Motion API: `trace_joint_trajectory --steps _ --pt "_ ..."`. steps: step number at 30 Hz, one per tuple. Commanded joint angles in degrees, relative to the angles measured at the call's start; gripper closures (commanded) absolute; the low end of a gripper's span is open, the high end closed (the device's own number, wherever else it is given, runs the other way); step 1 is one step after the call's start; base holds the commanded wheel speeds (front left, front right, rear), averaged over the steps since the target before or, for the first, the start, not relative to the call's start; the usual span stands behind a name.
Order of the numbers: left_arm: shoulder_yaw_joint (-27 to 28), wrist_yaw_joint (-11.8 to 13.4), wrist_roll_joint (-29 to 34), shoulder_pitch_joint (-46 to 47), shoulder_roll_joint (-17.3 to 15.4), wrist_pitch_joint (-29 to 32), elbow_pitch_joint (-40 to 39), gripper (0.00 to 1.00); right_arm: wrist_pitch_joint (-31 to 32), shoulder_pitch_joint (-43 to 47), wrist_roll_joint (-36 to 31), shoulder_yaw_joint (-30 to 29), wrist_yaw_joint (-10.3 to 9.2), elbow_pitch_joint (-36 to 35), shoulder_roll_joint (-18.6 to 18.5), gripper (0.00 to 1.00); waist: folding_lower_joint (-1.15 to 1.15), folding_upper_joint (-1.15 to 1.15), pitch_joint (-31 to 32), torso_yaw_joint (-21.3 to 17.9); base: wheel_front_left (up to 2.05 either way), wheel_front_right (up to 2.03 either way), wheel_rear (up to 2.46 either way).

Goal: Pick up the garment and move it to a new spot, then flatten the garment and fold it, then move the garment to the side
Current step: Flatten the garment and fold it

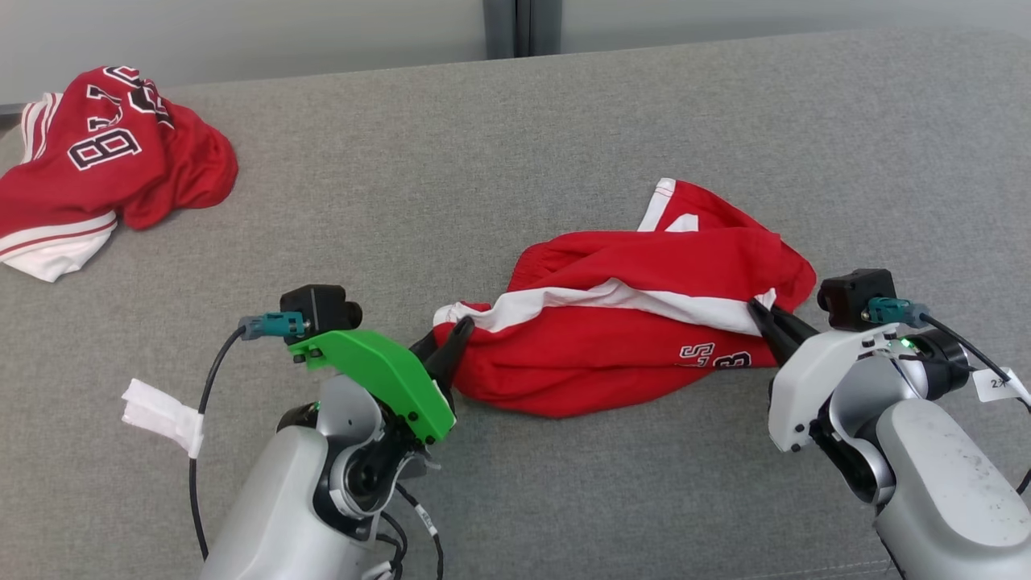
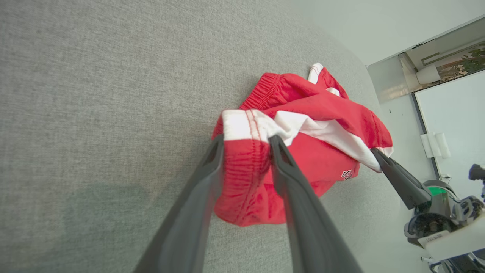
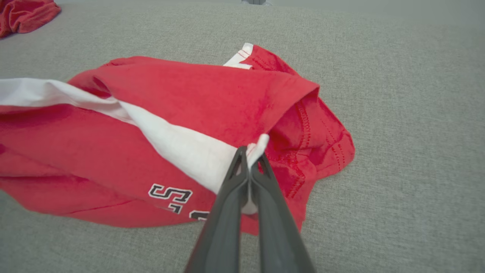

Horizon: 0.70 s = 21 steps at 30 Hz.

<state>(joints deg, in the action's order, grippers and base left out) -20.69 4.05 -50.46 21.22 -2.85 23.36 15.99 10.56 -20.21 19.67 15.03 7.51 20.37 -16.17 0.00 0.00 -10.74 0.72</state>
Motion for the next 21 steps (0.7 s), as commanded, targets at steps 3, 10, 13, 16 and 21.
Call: trace_joint_trajectory --steps 3,10,13,16,21 --pt "0.43 0.66 -2.24 1.61 -0.13 -1.74 0.73 0.51 -0.26 0.74 -0.33 0.32 -0.03 -0.27 0.12 1.00 0.00 0.00 0.02 -0.33 0.00 0.00 0.00" --pt "-0.11 0.44 -3.77 2.38 -0.13 -6.11 3.35 1.00 -0.78 1.17 -0.35 0.81 -0.03 -0.43 0.24 1.00 0.00 0.00 0.21 -0.96 0.00 0.00 0.00" --pt "-0.24 -0.37 -4.14 2.23 -0.12 -8.78 3.87 1.00 -1.79 1.42 -0.53 0.60 -0.03 -0.73 0.26 1.00 0.00 0.00 0.57 -1.00 0.00 0.00 0.00" --pt "-0.20 -1.31 -3.45 2.20 -0.12 -12.06 4.02 1.00 -3.80 1.79 -1.00 -0.49 -0.03 -1.75 0.36 1.00 0.00 0.00 1.34 -0.93 0.00 0.00 0.00" --pt "0.37 -2.72 -2.03 2.06 -0.34 -16.79 2.23 1.00 -7.58 2.06 -1.92 -3.72 -0.03 -5.22 0.85 1.00 0.00 0.00 3.24 -1.03 0.00 0.00 0.00"
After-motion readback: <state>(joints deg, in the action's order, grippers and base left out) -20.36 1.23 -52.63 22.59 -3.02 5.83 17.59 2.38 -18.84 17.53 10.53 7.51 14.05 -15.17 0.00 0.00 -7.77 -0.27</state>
